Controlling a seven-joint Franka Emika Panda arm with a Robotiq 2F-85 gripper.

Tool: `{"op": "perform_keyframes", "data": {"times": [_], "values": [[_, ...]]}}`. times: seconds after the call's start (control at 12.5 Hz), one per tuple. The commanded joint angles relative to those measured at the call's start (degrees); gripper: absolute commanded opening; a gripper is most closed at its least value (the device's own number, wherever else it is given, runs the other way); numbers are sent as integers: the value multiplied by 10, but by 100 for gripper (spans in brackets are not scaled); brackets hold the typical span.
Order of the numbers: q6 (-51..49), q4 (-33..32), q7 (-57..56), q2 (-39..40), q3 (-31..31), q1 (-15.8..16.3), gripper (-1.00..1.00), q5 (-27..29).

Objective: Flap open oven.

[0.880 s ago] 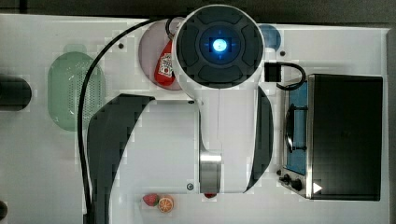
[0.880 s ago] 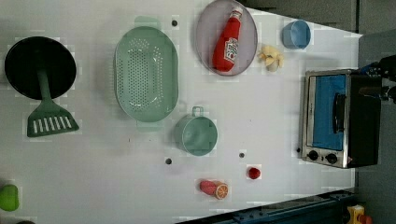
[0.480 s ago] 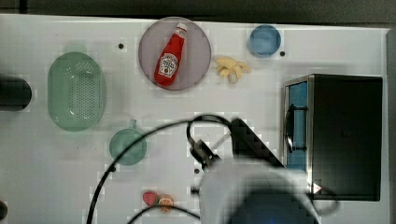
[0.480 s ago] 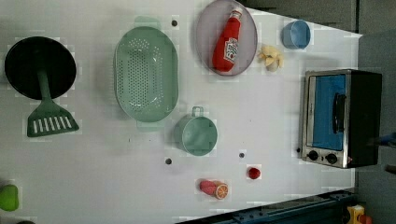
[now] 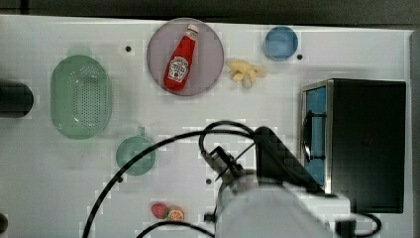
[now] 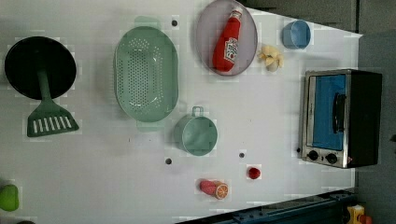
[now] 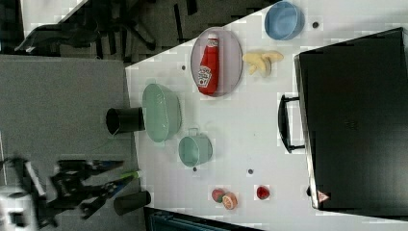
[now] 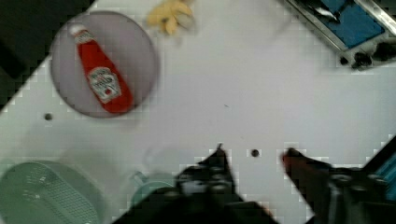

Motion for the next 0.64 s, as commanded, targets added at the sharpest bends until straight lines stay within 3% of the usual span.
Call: {"op": "perform_keyframes", "data": {"times": [0.08,0.16,0.64], "values": [[-10,-19,39,35,-9,-8,-56,0],[-10,-22,38,43,-17,-8,-65,0],[28,-40,-124,108,-74,-11,-65,-3]]}}
